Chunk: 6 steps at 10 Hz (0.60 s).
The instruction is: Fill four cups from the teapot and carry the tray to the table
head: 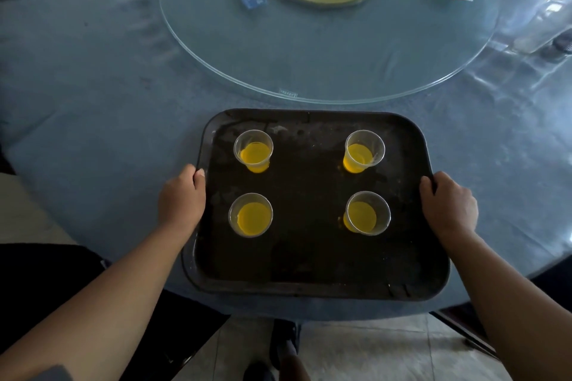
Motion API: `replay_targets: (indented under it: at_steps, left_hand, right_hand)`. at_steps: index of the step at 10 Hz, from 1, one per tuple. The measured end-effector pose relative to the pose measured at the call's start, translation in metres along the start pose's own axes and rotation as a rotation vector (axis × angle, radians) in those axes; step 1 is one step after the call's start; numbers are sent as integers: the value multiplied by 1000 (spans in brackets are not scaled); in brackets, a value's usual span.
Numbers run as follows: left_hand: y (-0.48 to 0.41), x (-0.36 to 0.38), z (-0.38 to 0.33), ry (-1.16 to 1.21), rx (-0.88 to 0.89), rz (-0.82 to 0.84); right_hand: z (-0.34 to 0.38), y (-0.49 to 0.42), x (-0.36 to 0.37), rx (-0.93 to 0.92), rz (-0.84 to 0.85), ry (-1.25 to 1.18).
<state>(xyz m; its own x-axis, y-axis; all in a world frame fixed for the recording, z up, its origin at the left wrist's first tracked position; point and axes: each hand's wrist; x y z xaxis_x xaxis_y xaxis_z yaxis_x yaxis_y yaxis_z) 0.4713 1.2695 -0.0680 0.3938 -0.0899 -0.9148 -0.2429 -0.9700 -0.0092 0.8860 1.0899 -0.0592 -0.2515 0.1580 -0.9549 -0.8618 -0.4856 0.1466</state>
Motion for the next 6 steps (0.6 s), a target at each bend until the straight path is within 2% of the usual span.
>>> replay_targets:
  at_steps: [3, 5, 6]
  left_hand:
    - [-6, -28, 1, -127, 47, 130]
    - [18, -72, -15, -90, 203, 71]
    - [29, -103, -30, -59, 315, 8]
  right_hand:
    - [2, 9, -17, 18, 74, 81]
    - [2, 47, -57, -53, 59, 64]
    - [9, 70, -84, -168, 24, 1]
Point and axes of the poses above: each hand's wrist, its own y-axis away from the middle knuckle, its own x-axis out of the palm, z = x × y, and after that the axes turned 12 degrees about x, right-handed
